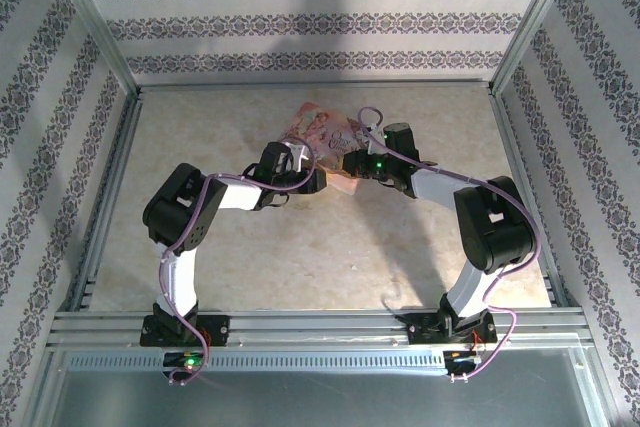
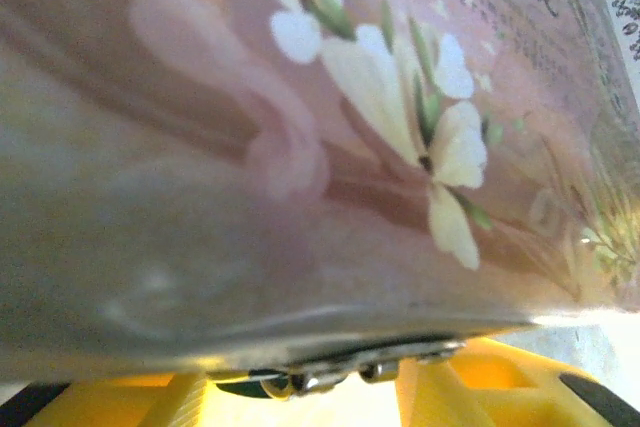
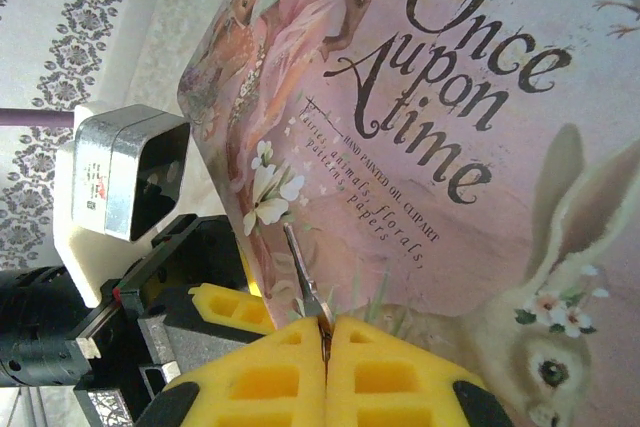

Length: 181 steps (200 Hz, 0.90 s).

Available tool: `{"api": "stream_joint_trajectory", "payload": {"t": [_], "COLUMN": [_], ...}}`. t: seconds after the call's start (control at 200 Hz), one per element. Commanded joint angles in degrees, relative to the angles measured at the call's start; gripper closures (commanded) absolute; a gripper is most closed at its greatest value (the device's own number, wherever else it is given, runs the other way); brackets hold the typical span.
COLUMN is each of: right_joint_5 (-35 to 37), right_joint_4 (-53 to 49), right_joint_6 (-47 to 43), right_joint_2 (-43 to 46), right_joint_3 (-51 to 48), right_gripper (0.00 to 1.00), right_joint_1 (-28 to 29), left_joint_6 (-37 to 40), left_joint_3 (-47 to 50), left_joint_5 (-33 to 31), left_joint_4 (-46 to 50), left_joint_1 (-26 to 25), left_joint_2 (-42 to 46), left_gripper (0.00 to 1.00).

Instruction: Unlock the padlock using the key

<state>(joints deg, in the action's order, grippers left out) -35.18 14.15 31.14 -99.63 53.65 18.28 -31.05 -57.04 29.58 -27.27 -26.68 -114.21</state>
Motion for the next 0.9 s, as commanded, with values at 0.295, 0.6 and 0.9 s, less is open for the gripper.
{"api": "stream_joint_trajectory", "payload": {"t": [0.295, 0.6, 0.9], "right_joint_5": [0.7, 0.5, 0.2], "right_joint_4": [-3.1, -3.5, -4.2], "right_joint_6": [0.2, 0.2, -0.8], "right_joint_2": [-2.4, 0.2, 4.5], "right_joint_3": [-0.1, 0.6, 0.5], "right_gripper": [1.0, 1.0, 1.0], "right_joint_1": [1.2, 1.2, 1.0], "left_joint_6": [-5.8, -5.4, -6.5], "left_joint_3": [-0.3, 0.4, 1.4], "left_joint_5": [-3.9, -3.8, -2.9], "left_joint_4": [-7.6, -8.0, -8.6], "left_joint_1": [-0.8, -0.8, -0.7], "left_joint_2": [-0.8, 0.6, 2.2], "left_gripper": [0.61, 0.67, 0.7]}}
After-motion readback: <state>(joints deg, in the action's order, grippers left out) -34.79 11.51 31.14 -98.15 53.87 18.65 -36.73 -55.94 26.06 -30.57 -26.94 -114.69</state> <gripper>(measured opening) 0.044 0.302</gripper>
